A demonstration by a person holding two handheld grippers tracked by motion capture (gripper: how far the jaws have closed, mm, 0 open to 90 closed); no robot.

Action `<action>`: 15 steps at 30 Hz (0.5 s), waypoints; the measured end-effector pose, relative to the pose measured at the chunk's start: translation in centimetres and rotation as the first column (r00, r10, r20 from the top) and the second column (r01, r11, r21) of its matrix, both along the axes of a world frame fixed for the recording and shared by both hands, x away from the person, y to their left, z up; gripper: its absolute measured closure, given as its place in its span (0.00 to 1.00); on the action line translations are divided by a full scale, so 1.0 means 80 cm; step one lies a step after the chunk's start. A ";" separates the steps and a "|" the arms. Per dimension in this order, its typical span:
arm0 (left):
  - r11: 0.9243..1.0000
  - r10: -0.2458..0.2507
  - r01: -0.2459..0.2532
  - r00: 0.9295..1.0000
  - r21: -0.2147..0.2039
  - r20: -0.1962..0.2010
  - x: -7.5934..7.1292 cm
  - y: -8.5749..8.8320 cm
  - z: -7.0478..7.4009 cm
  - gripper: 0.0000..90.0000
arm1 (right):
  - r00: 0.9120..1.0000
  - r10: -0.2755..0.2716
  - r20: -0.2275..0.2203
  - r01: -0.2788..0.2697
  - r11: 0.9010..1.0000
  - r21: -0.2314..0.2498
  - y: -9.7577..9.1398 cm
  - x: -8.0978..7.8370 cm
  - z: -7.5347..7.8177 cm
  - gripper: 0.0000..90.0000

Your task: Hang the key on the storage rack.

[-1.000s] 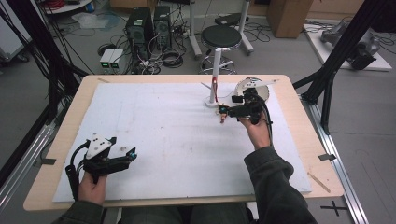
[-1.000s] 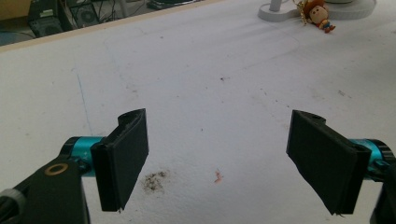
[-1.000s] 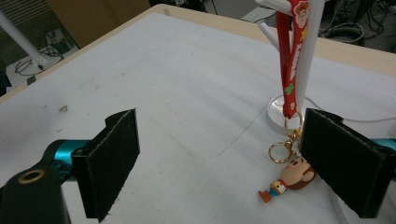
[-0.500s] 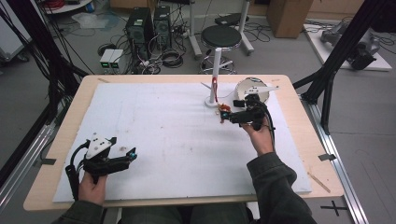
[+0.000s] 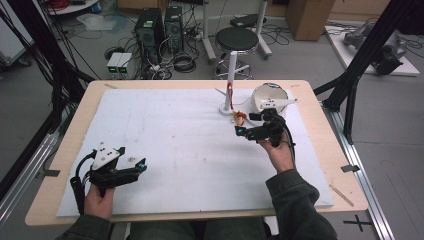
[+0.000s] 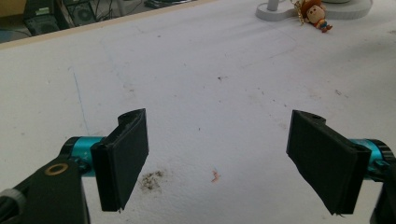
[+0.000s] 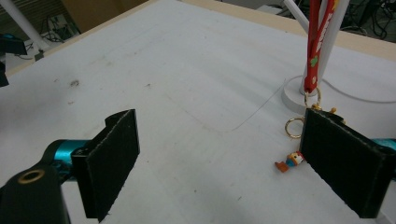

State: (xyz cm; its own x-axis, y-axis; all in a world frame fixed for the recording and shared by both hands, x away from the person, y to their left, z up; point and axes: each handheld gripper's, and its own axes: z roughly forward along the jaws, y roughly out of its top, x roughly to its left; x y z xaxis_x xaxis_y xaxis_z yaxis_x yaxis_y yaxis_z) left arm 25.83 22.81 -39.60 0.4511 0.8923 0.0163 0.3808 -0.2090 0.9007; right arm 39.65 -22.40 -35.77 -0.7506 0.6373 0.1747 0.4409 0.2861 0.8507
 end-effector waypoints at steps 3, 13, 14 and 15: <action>1.000 0.000 0.000 1.000 0.000 -0.002 0.000 0.000 0.000 0.24 | 1.000 0.002 -0.009 -0.002 1.000 -0.016 0.000 -0.003 -0.001 0.12; 1.000 -0.003 0.003 1.000 0.005 -0.003 0.000 -0.001 0.000 0.24 | 0.999 0.027 0.019 -0.026 0.999 -0.032 0.005 -0.018 0.004 0.12; 1.000 -0.003 0.003 1.000 0.005 -0.002 0.000 -0.001 0.000 0.24 | 0.999 0.029 0.028 -0.028 0.999 -0.033 0.005 -0.019 0.004 0.12; 1.000 -0.003 0.003 1.000 0.005 -0.003 0.000 -0.001 0.000 0.24 | 0.999 0.033 0.029 -0.032 0.999 -0.030 0.004 -0.021 0.004 0.12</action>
